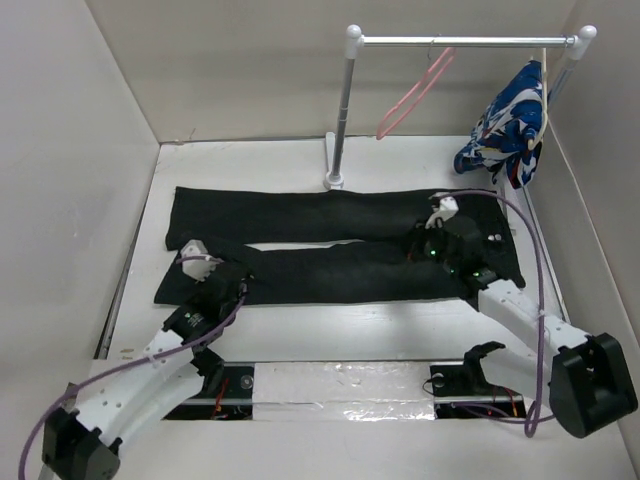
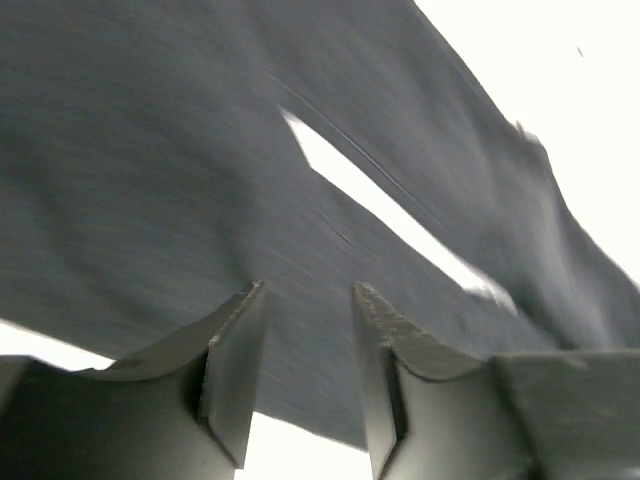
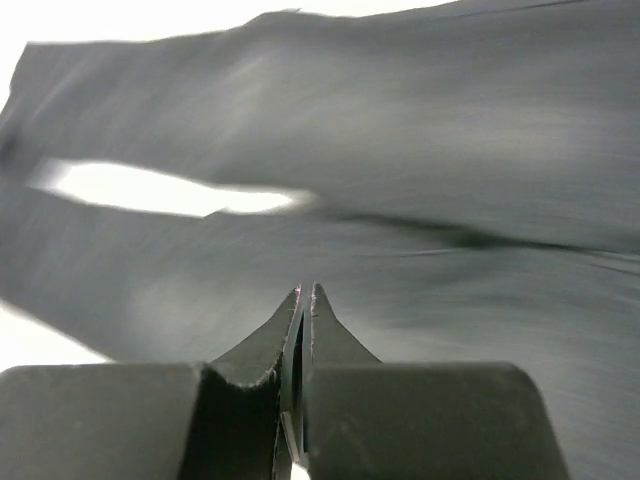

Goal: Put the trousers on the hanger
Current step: Flatten out the trousers at the center of the board, then fold the trousers at the center of the board.

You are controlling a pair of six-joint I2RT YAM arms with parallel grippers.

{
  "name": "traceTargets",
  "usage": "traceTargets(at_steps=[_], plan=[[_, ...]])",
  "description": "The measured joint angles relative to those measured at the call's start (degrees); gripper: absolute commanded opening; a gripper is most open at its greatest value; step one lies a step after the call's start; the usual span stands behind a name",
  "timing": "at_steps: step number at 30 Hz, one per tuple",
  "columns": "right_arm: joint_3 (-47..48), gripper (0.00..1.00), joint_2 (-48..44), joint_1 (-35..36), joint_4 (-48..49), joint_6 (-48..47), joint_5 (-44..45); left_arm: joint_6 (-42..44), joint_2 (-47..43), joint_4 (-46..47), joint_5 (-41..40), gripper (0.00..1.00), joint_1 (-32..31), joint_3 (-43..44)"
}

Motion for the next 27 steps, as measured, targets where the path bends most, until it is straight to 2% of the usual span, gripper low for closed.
traceTargets(at_steps=[3, 4, 9, 10, 12, 13, 16, 18, 21, 27], plan=[[1.4, 0.0, 2.27, 8.66, 0.37, -2.32, 1.92, -0.96, -4.76, -4.0, 1.81, 0.15, 10.8, -1.33], [1.9, 0.01, 3.37, 10.56, 0.44, -3.02, 2.38, -1.05, -5.75, -4.92, 2.78, 0.0, 14.78, -1.33], [3.21, 0.03, 7.54, 13.22, -0.22, -6.45, 2.78, -0.55, -4.48, -6.75, 8.17, 0.0, 31.87, -1.22], [3.3, 0.04, 7.69, 13.25, -0.59, -7.08, 2.84, -0.33, -2.34, -6.73, 10.01, 0.03, 34.8, -1.09], [3.45, 0.06, 7.17, 13.29, -1.36, -8.11, 3.28, 1.03, 3.58, -6.49, 13.94, 0.15, 41.81, -0.79], [3.45, 0.06, 6.64, 13.33, -1.46, -8.46, 3.69, 1.57, 6.43, -6.34, 15.41, 0.28, 45.62, -0.61], [3.45, 0.07, 4.79, 13.38, -1.53, -9.25, 4.94, 3.32, 14.16, -6.29, 18.8, 0.39, 55.17, 0.09], [3.48, 0.09, 4.15, 13.42, -1.53, -9.53, 5.31, 3.89, 16.59, -6.38, 19.71, 0.4, 59.28, 0.28], [3.67, 0.09, 4.15, 13.6, -2.16, -9.88, 5.35, 4.2, 17.46, -6.78, 19.21, 0.56, 60.5, 0.81], [3.67, 0.11, 3.58, 13.66, -2.95, -10.21, 5.31, 5.22, 20.96, -6.49, 18.38, 0.58, 60.57, 2.91]])
